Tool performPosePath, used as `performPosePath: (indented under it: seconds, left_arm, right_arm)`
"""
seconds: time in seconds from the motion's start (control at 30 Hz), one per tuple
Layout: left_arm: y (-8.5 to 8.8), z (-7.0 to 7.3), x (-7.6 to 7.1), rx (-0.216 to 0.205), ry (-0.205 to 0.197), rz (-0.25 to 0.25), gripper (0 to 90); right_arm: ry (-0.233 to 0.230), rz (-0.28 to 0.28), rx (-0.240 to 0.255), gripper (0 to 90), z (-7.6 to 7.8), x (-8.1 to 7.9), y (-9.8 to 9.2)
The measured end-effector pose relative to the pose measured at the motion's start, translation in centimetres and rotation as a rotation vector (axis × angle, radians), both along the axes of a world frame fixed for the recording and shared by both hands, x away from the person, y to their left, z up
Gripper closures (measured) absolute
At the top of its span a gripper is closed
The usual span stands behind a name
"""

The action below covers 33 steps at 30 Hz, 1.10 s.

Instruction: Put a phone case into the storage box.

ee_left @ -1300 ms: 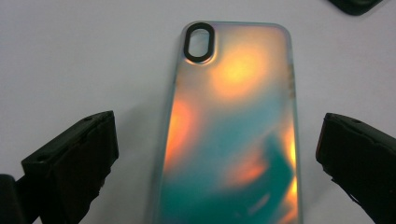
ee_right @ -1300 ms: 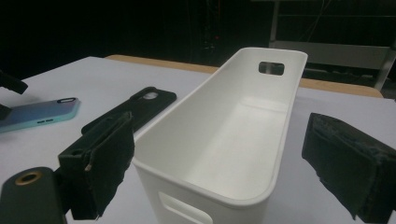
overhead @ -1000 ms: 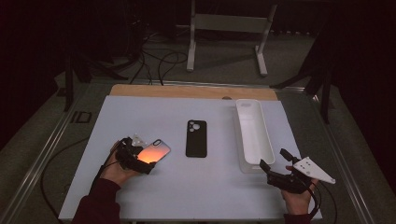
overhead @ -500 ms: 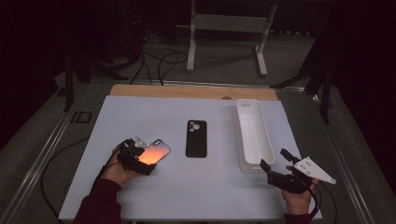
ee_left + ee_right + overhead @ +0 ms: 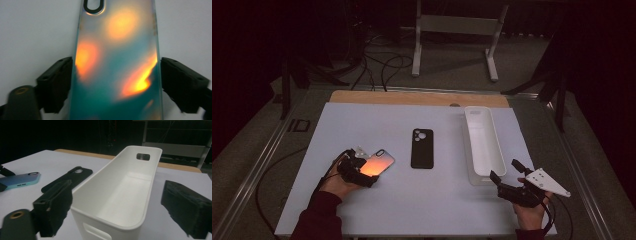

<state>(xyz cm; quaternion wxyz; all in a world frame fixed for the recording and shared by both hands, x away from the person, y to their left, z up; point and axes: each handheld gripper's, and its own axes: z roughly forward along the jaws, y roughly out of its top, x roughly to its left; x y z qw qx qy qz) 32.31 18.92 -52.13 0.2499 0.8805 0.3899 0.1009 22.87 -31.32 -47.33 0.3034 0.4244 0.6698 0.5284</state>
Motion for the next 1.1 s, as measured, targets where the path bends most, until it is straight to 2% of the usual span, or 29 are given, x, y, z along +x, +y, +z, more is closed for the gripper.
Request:
performPosePath:
  seconds: [0.3,0.43,0.47,0.77,1.1]
  left_arm:
    - [-0.1,0.2,-0.2,0.005,-0.015,0.001,17.3]
    - [0.0,0.6,-0.3,-0.012,-0.031,0.004,17.3]
    - [0.1,0.9,-0.4,-0.019,-0.047,0.011,17.3]
    - [0.4,2.2,-0.7,-0.034,-0.098,0.027,17.2]
    - [0.5,3.6,-1.0,-0.072,-0.160,0.052,17.2]
  right_arm:
    - [0.003,-0.001,0.003,10.5,0.0,0.0,-0.1]
    - [0.006,0.002,0.003,10.5,-0.1,0.1,-0.1]
    - [0.006,0.002,0.003,10.5,-0.1,0.1,-0.1]
    - [0.015,0.014,0.005,10.5,-0.1,0.2,0.1]
    - [0.025,0.028,-0.003,10.4,0.0,0.4,0.4]
